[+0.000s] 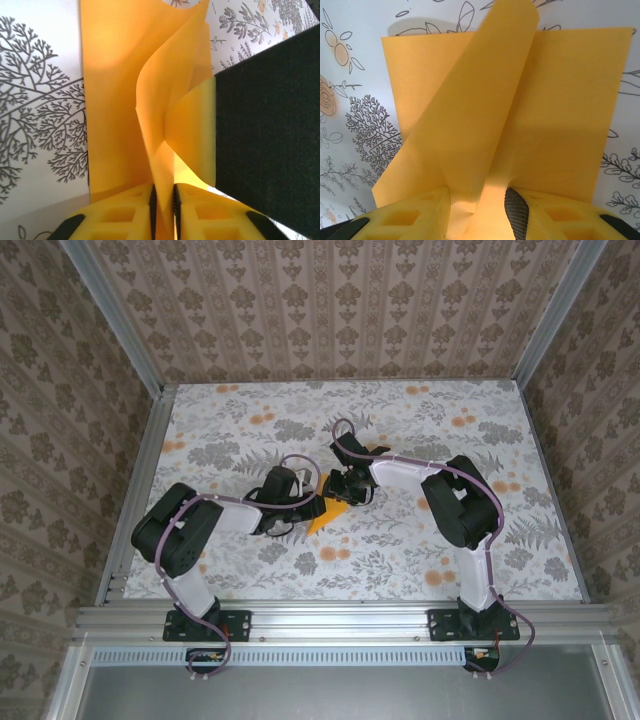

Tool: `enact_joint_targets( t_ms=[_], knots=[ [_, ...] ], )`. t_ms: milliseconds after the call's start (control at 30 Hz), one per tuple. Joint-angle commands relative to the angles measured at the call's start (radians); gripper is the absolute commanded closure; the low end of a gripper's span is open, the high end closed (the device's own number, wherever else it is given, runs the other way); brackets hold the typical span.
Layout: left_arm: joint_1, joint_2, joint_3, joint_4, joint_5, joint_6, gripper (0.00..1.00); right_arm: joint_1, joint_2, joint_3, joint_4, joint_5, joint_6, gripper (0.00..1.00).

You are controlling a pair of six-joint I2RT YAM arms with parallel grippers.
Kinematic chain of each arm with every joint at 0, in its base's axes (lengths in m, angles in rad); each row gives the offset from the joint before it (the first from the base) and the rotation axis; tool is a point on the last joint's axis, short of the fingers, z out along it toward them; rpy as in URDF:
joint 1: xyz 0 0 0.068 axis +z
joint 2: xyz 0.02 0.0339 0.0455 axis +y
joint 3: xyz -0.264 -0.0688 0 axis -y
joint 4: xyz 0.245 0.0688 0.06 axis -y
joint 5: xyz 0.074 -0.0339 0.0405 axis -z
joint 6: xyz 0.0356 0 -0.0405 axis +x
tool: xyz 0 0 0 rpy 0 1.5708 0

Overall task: Fold a paper plane with a square sheet of paper (pick it up from the middle)
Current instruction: Fourth fold the wing at the center of the table.

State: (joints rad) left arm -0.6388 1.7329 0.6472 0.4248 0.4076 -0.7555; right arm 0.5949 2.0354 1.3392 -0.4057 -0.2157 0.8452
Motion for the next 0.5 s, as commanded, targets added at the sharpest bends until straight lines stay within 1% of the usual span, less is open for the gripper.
enact_joint_targets(
  t_ms=[0, 133, 200, 467],
  knots=[
    [0.010, 0.025, 0.021, 0.017, 0.040, 0.016, 0.85, -0.014, 0.084, -0.074, -0.159, 0.136, 0.009, 0.59],
    [0.017, 0.026, 0.014, 0.017, 0.049, 0.019, 0.91, -0.015, 0.049, -0.092, -0.137, 0.112, 0.000, 0.58],
    [0.023, 0.031, 0.011, 0.019, 0.057, 0.018, 0.94, -0.021, 0.022, -0.102, -0.085, 0.079, -0.013, 0.56],
    [0.034, 0.058, 0.006, 0.046, 0.095, 0.002, 0.96, -0.037, -0.065, -0.146, 0.035, -0.036, -0.057, 0.53]
  ],
)
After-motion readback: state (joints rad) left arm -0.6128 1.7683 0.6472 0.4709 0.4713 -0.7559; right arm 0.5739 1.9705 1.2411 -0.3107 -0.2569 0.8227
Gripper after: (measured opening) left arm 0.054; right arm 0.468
